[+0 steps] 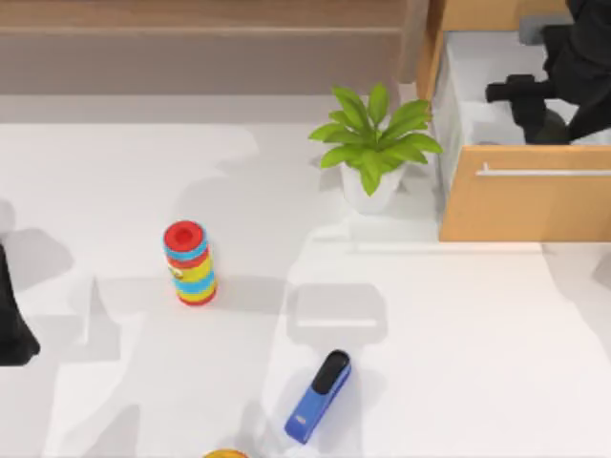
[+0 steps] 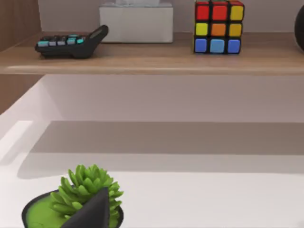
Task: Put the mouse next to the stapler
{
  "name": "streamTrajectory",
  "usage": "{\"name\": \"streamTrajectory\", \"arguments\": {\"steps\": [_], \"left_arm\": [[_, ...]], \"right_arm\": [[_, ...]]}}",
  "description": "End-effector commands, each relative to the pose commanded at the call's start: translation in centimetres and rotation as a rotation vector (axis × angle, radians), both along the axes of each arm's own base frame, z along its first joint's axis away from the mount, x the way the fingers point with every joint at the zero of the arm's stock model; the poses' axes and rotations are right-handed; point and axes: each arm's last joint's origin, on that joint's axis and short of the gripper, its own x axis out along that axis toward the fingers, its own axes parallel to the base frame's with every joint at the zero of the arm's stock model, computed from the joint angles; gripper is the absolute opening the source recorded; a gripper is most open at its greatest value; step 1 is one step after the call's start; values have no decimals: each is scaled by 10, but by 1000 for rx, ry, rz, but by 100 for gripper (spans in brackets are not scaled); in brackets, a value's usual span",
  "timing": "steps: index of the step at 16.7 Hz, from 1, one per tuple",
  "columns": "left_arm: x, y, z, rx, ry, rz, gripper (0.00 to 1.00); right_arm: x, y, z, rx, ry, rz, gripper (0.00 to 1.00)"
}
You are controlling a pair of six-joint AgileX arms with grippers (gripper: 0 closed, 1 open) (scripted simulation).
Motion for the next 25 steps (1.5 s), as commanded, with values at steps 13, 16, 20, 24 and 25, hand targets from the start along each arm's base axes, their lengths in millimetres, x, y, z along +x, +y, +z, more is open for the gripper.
{"name": "streamTrajectory", "arguments": {"steps": [13, 16, 20, 24, 25], "left_arm": [[0, 0, 0, 0, 0, 0, 100], [0, 0, 0, 0, 0, 0, 100], [0, 0, 0, 0, 0, 0, 100], [0, 0, 0, 0, 0, 0, 100], [0, 0, 0, 0, 0, 0, 100]], "right_arm": [[-123, 73, 147, 175, -437, -95, 0], [-152, 95, 140, 229, -416, -84, 0], [-183, 119, 111, 259, -327, -75, 0], [-209, 139, 64, 226, -185, -65, 0], [-216, 143, 50, 208, -146, -62, 0]]}}
